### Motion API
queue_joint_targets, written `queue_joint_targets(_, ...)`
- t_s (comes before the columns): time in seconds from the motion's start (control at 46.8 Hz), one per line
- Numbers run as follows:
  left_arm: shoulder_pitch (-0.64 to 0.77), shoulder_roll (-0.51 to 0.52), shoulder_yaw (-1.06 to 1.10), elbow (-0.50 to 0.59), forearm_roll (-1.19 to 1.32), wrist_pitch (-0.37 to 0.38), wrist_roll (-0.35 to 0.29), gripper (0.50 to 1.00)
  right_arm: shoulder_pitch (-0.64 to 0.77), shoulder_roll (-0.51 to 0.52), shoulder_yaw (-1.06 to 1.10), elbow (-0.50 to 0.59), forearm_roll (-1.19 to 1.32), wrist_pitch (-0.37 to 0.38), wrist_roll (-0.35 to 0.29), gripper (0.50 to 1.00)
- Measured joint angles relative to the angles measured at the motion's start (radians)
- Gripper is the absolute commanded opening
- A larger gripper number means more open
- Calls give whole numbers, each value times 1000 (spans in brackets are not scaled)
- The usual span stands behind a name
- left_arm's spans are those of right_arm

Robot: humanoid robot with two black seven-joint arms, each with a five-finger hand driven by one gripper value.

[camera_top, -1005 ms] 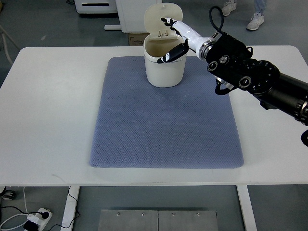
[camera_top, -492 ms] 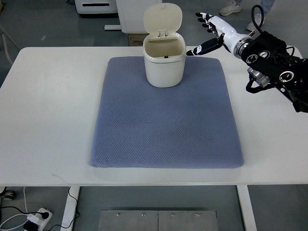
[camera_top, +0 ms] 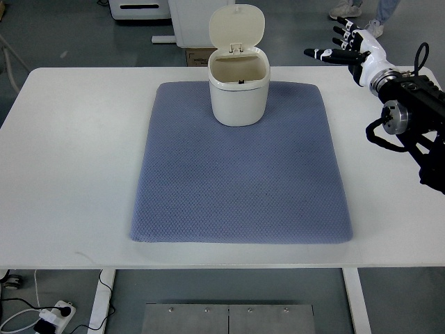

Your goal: Put lemon in trash with right hand

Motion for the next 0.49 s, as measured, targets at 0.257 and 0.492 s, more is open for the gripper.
queue_joint_targets(0.257,0,0,0,0,0,0,0,1000,-76,65,161,-5,5,1,0,1000)
queue_joint_targets(0.492,0,0,0,0,0,0,0,1000,-162,89,278,6,5,11,-1,1000)
